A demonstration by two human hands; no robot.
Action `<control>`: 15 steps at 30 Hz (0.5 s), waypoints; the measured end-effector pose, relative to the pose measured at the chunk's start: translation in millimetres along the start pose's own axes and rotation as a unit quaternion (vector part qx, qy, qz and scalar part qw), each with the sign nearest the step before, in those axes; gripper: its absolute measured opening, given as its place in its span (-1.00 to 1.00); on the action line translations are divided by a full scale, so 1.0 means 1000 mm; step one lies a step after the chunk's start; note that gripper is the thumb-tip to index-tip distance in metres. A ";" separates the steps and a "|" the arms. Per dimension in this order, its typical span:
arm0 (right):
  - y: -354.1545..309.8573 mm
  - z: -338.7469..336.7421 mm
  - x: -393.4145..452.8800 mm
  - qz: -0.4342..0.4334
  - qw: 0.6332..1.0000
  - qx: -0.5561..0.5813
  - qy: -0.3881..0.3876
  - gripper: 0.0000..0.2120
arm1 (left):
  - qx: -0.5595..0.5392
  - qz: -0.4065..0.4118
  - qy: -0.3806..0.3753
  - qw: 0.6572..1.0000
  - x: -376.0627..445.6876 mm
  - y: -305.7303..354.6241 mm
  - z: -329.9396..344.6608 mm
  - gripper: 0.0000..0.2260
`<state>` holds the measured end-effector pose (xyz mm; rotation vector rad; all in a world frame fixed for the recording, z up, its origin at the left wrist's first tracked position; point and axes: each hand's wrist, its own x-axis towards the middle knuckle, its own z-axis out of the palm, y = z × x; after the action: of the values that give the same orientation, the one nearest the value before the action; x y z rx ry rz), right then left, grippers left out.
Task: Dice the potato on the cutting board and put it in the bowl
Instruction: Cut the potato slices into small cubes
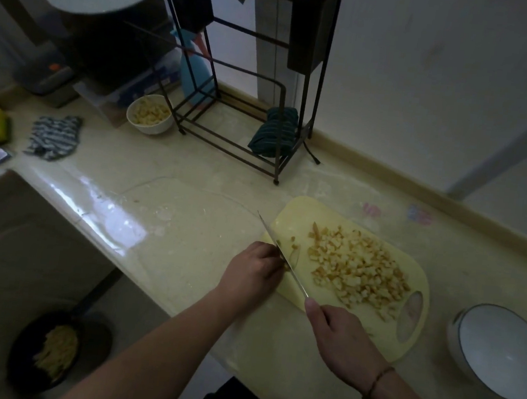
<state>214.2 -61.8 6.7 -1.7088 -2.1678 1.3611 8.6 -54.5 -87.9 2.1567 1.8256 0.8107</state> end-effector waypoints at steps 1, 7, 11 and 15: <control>0.000 0.000 0.000 0.001 1.000 -0.005 -0.002 -0.49 | -0.003 0.001 -0.004 1.000 0.000 0.000 0.000 -0.78; 0.002 0.003 0.018 -0.024 0.999 -0.032 -0.017 -0.49 | -0.013 0.020 -0.015 1.000 0.003 -0.001 -0.001 -0.79; 0.007 0.005 0.029 -0.028 0.999 0.003 -0.025 -0.51 | -0.009 0.026 -0.017 0.999 0.004 -0.002 -0.002 -0.77; 0.027 0.006 0.012 -0.023 1.000 -0.002 -0.016 -0.50 | -0.012 0.016 -0.017 1.000 0.001 -0.003 0.001 -0.78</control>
<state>226.5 -55.7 -19.7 -1.6382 -2.2152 1.3829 6.6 -52.4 -90.0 2.1768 1.7602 0.7938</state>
